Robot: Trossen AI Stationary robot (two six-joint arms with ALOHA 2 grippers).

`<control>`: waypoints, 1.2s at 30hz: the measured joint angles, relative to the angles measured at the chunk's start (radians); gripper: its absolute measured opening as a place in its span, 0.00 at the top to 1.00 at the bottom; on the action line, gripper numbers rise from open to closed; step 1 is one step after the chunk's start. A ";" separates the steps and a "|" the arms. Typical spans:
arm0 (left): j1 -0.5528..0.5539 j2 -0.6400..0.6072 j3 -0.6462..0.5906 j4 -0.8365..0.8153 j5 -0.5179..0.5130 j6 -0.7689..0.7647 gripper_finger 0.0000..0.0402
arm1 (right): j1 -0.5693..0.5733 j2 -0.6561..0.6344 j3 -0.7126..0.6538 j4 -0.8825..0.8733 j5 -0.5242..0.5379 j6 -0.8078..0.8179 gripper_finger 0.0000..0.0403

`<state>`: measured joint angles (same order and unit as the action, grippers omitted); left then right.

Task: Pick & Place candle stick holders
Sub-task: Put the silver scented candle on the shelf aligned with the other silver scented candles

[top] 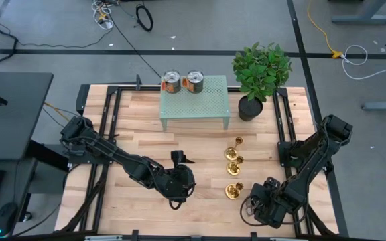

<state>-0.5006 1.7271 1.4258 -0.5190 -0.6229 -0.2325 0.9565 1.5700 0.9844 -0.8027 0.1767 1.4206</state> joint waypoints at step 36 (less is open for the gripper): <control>0.000 0.000 0.000 0.000 0.000 0.000 0.03 | 0.000 0.000 0.000 0.002 0.011 -0.040 0.03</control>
<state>-0.5007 1.7271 1.4258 -0.5190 -0.6231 -0.2325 0.9562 1.5700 0.9844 -0.8004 0.1875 1.3804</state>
